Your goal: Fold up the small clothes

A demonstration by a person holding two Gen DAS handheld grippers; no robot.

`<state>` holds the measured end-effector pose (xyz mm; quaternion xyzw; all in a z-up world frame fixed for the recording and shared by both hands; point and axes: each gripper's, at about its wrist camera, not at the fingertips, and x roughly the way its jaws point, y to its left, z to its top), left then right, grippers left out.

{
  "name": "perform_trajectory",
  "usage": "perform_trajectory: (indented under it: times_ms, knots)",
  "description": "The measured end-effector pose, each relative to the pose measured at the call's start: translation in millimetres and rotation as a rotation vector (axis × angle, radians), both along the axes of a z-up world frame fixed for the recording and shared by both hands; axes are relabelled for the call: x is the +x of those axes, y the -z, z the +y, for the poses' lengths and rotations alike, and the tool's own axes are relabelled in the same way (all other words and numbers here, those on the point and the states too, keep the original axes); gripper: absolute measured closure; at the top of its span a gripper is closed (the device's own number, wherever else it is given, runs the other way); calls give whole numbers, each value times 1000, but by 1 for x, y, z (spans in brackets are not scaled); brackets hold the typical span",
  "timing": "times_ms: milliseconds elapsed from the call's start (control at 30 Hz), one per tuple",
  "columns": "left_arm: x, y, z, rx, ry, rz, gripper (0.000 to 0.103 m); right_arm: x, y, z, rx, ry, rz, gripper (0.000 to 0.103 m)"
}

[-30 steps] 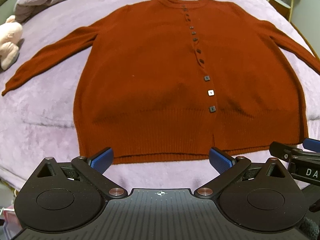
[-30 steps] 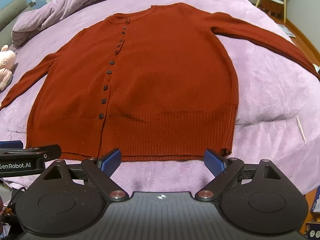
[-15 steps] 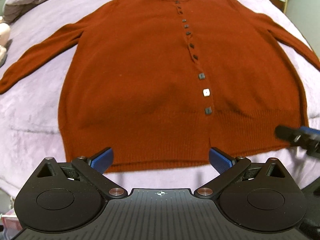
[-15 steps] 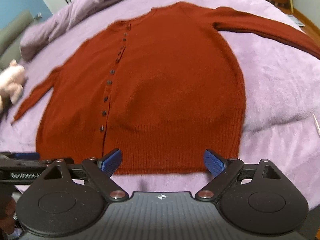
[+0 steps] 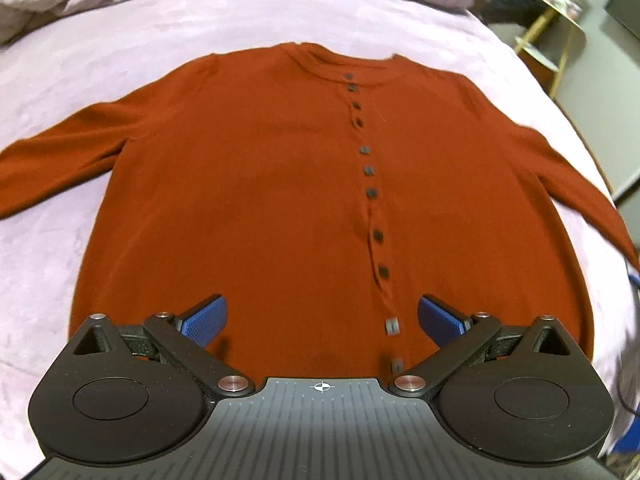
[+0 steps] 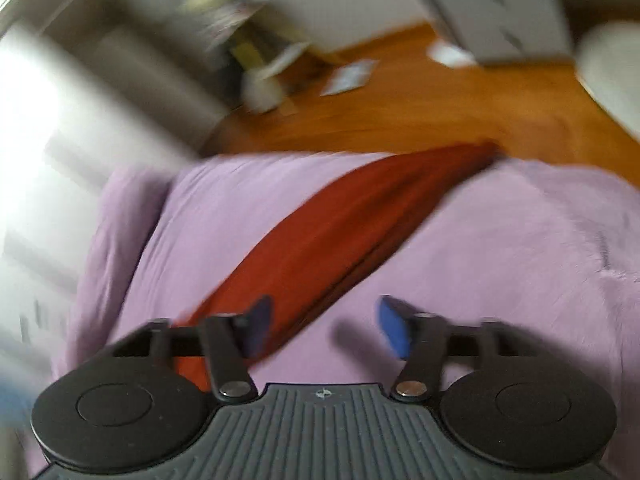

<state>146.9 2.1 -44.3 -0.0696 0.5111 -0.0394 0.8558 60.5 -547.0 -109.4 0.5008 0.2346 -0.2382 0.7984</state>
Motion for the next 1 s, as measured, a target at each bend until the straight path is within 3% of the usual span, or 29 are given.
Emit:
perform_trajectory:
  times_ms: [33,200,233,367,433,500,567,633,733,833,900,1000]
  knots:
    - [4,3,1,-5,-13,6,0,-1,10,-13,55,49,-12,72]
    - [22,19,6,-25,-43,49,0,3,34,-37,129,175,-61,89]
    - [24,21,7,-24,-43,53,0,5,39,-36,126,181,-56,94]
    - [27,21,15,-25,-43,31,0,20,37,-39,102,189,-42,96]
    - [27,19,20,-33,-48,17,0,28,22,-35,3,158,9,97]
    - [32,16,25,-66,-52,3,0,46,-10,-9,-178,56,23,97]
    - [39,12,30,-119,-56,-12,1,64,-49,42,-383,-158,-64,97]
    - [47,8,31,-172,-51,-24,6,77,-80,110,-515,-412,-186,97]
    - [61,3,33,-245,-22,-48,10,87,-92,203,-572,-755,-313,96]
    - [73,11,41,-320,-25,-26,14,99,-69,276,-539,-1016,-262,90]
    - [84,21,49,-377,-50,7,17,101,-46,301,-516,-1054,-180,90]
    - [99,34,54,-423,-60,33,21,97,-21,299,-438,-1002,-94,90]
